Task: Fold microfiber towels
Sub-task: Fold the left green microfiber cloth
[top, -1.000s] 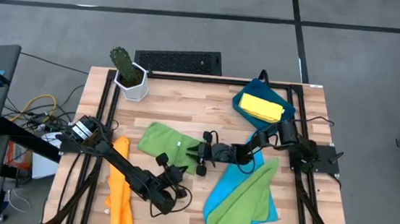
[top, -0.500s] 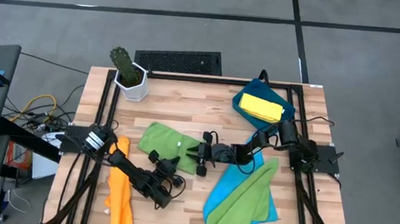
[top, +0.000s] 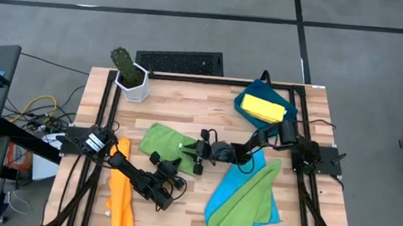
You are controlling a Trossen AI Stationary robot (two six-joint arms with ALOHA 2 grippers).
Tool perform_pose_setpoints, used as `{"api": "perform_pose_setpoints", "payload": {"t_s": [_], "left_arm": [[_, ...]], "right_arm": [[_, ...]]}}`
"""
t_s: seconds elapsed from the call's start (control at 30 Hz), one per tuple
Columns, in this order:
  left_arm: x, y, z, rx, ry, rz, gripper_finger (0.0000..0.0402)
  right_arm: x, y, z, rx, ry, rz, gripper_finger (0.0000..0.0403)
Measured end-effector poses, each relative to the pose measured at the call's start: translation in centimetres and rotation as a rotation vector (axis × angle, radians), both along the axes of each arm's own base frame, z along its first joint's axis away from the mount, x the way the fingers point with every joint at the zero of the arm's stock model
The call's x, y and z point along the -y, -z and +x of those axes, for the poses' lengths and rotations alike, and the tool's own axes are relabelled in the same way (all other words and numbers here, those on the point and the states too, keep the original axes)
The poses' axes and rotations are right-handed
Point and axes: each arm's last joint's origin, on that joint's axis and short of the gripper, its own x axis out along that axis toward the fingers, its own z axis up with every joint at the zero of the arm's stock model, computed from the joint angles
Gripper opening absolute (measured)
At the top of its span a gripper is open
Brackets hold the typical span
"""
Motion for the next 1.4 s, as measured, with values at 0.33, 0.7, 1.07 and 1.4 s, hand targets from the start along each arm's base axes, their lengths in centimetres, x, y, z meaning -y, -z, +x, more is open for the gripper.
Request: {"api": "perform_pose_setpoints", "payload": {"t_s": [0.33, 0.7, 1.07, 1.4], "left_arm": [[0.0, 0.1, -0.2, -0.019, 0.0, -0.008, 0.0], [-0.3, -3.0, -1.1, -0.156, 0.037, -0.017, 0.0], [-0.5, -7.4, -1.4, -0.182, 0.116, 0.176, 0.0], [-2.8, -4.5, -4.2, -0.133, 0.017, 0.047, 0.0]], "right_arm": [[1.6, 1.7, 0.0, -0.03, 0.082, 0.1, 0.0124], [0.2, -3.1, -1.7, 0.029, 0.028, -0.004, 0.0124], [0.7, -0.9, -3.1, -0.008, 0.041, -0.016, 0.0124], [1.0, 0.9, -3.6, 0.001, 0.058, 0.034, 0.0124]]}}
